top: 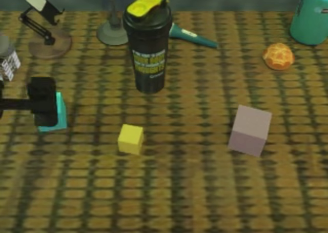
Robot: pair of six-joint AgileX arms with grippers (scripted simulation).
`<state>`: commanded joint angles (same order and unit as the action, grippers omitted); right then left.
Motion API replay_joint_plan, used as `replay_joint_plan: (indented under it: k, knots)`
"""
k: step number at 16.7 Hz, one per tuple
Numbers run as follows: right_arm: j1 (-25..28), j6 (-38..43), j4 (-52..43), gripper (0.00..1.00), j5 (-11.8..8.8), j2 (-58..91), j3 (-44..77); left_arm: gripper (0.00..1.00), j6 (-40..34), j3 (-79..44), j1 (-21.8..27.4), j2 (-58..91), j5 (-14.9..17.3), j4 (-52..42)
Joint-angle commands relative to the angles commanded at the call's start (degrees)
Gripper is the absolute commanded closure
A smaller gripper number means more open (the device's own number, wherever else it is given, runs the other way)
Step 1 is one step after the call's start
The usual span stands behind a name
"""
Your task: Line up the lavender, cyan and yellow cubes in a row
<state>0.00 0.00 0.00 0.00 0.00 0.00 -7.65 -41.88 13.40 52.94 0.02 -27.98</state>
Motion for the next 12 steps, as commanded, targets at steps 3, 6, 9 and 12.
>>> replay_joint_plan:
  k: [3, 6, 9, 12]
  knots:
    - [0.00, 0.00, 0.00, 0.00, 0.00, 0.00, 0.00, 0.00, -2.48, -13.52, 4.47, 19.68, -0.02, -9.69]
    - [0.00, 0.00, 0.00, 0.00, 0.00, 0.00, 0.00, 0.00, -4.81, -26.06, 8.65, 36.49, 0.03, -18.63]
    - [0.00, 0.00, 0.00, 0.00, 0.00, 0.00, 0.00, 0.00, -6.83, -37.07, 12.19, 50.29, 0.09, -26.02]
    - [0.00, 0.00, 0.00, 0.00, 0.00, 0.00, 0.00, 0.00, -8.38, -45.72, 14.87, 61.14, 0.11, -31.36]
